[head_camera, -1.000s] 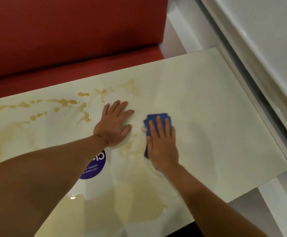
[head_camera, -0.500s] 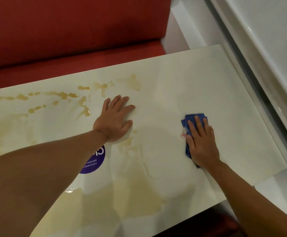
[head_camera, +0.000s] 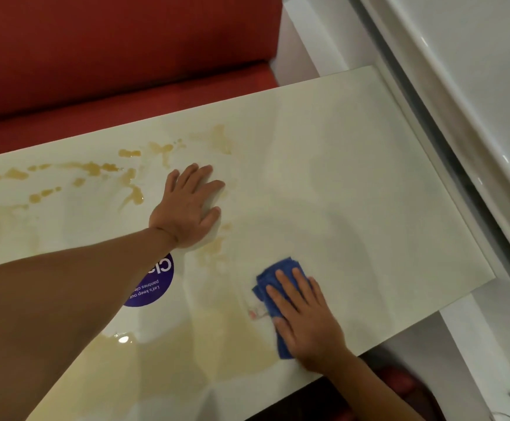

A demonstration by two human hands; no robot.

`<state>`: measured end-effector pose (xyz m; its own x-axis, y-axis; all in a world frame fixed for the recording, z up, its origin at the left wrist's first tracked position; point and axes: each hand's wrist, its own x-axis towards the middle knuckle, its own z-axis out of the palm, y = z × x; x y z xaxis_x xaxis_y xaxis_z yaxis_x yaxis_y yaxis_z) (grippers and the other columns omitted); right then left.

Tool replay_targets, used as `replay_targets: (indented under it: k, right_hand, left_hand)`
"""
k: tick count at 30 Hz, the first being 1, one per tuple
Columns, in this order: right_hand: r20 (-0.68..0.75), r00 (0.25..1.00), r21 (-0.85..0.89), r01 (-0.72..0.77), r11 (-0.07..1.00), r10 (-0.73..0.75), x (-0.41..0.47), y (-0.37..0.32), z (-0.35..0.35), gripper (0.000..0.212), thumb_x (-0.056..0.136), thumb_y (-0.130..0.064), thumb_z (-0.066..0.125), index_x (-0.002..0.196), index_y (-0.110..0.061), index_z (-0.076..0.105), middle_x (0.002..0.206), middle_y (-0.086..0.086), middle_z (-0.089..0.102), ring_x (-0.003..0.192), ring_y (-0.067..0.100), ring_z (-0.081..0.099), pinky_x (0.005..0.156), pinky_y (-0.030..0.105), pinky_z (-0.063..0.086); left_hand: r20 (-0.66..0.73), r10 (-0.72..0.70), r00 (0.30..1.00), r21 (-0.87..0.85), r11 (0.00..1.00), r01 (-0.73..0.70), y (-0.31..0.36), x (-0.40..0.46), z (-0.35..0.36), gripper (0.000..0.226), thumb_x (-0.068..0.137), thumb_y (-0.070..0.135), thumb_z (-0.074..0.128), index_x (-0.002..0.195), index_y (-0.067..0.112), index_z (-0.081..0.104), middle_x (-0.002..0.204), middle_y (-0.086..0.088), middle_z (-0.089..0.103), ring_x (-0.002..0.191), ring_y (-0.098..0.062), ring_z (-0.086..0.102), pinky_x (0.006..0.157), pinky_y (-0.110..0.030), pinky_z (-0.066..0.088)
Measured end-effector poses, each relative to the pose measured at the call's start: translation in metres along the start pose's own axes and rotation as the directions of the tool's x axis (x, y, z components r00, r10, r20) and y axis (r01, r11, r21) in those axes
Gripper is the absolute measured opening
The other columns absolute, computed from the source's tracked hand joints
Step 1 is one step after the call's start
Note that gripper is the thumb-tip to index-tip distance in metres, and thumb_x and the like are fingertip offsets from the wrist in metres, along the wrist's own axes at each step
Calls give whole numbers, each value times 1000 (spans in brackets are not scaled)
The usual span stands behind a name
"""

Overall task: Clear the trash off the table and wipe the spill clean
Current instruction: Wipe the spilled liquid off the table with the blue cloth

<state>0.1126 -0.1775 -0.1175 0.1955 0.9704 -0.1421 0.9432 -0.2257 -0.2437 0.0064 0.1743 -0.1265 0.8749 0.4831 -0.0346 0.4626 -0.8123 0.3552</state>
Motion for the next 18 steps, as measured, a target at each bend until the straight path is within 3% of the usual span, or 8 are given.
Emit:
replay_targets:
  k: [2, 5, 8, 10, 14, 18]
  right_hand:
    - [3, 1000, -1, -12, 1000, 12, -7, 32, -7, 53, 107, -41, 37, 156, -21, 40, 168, 6, 25, 155, 34, 20, 120, 56, 25]
    - [-13, 982, 27, -188, 982, 188, 7, 89, -24, 54, 108, -44, 29, 158, -24, 31, 168, 5, 24, 157, 30, 14, 119, 53, 23]
    - [-60, 906, 64, -415, 908, 419, 34, 138, -42, 57, 107, -38, 31, 159, -15, 32, 169, 6, 17, 157, 31, 8, 122, 51, 19]
    - [-77, 865, 49, -494, 868, 497, 47, 147, -46, 58, 107, -36, 28, 159, -11, 31, 169, 12, 19, 156, 36, 9, 120, 56, 23]
    - [-113, 792, 40, -600, 799, 600, 39, 106, -30, 60, 107, -37, 24, 160, -11, 28, 169, 13, 16, 156, 37, 9, 120, 58, 24]
    - [-151, 779, 66, -607, 792, 609, 1, 7, 2, 59, 105, -35, 29, 158, -8, 33, 168, 16, 19, 156, 39, 13, 121, 58, 24]
  left_hand:
    - [-1, -1, 1000, -6, 1000, 1, 1, 0, 0, 56, 95, 50, 38, 147, 31, 43, 164, -4, 27, 154, -27, 13, 124, -53, 7]
    - [-2, 4, 1000, -12, 1000, -4, 1, 0, 0, 56, 94, 50, 38, 147, 31, 44, 164, -4, 28, 154, -28, 14, 124, -54, 8]
    - [-2, 5, 1000, -11, 1000, -5, 0, 0, 0, 56, 94, 50, 38, 146, 31, 44, 164, -4, 28, 154, -29, 14, 124, -54, 8]
    - [-1, 4, 1000, -10, 1000, -4, 0, 0, 0, 56, 94, 50, 38, 146, 30, 44, 164, -4, 27, 154, -28, 14, 124, -54, 7]
    - [8, 5, 1000, 5, 1000, -5, 1, -1, 0, 55, 95, 50, 37, 146, 31, 43, 164, -4, 26, 154, -28, 13, 124, -53, 7]
    - [18, -4, 1000, -4, 1000, 4, 3, -2, -2, 55, 94, 49, 38, 146, 31, 43, 164, -4, 26, 154, -28, 12, 124, -54, 7]
